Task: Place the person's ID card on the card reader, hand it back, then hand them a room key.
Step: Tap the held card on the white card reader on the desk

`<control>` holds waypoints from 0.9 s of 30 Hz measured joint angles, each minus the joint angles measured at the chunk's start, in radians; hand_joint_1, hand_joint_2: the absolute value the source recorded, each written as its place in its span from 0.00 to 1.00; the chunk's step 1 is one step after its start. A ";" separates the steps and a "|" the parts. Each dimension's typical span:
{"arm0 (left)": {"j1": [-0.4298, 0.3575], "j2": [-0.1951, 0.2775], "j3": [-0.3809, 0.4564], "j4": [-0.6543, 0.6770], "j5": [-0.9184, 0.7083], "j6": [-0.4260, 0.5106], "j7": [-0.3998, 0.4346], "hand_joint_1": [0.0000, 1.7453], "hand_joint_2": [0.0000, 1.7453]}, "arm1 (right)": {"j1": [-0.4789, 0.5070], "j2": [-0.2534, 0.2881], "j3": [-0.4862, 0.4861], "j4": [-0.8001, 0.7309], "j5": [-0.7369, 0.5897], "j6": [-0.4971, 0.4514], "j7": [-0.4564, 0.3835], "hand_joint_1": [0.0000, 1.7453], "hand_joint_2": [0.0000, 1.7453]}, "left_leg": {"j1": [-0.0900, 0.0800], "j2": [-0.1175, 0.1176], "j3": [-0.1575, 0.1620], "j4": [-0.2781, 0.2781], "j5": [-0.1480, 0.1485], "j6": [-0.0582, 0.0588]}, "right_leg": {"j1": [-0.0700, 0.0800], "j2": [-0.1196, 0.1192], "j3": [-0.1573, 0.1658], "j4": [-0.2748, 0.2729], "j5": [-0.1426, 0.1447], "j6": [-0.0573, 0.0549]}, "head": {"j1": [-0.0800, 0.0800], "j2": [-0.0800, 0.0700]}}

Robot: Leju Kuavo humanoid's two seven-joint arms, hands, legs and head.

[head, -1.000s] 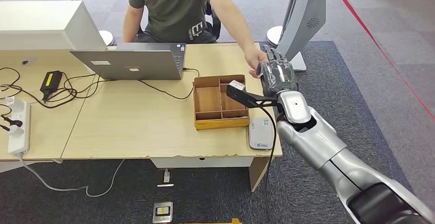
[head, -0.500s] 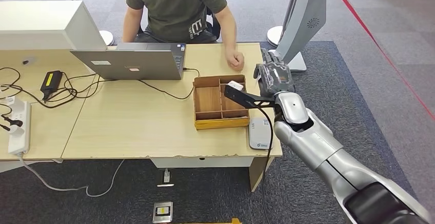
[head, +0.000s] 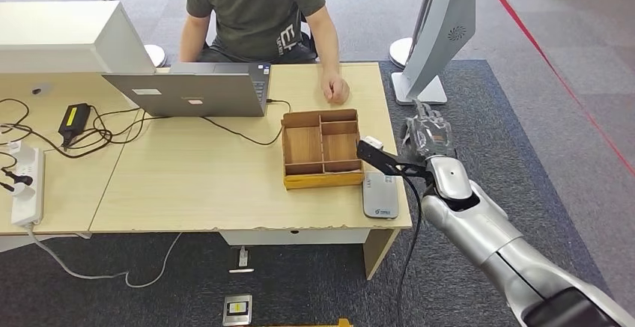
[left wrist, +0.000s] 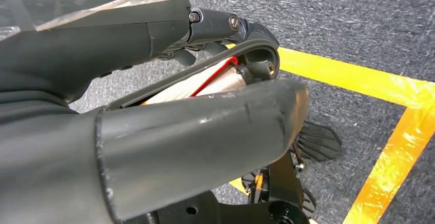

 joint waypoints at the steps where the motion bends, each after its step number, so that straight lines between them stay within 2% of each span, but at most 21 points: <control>1: 0.000 0.000 0.000 0.000 0.001 0.000 -0.002 0.00 0.00 | 0.006 -0.003 -0.006 -0.003 -0.001 0.000 0.000 1.00 1.00 | 0.000 0.000 0.000 0.000 0.000 0.000 | 0.000 0.000 0.000 0.000 0.000 0.000 | 0.000 0.000; 12: 0.000 0.000 0.000 0.000 0.002 0.004 -0.005 0.00 0.00 | 0.050 -0.017 -0.041 -0.030 0.010 0.014 -0.003 1.00 1.00 | 0.000 0.000 0.000 0.000 0.000 0.000 | 0.000 0.000 0.000 0.000 0.000 0.000 | 0.000 0.000; 27: -0.001 0.000 0.000 0.000 -0.008 0.010 -0.005 0.00 0.00 | 0.090 -0.005 -0.042 -0.011 0.035 0.045 -0.038 1.00 1.00 | 0.000 0.000 0.000 0.000 0.000 0.000 | 0.000 0.000 0.000 0.000 0.000 0.000 | 0.000 0.000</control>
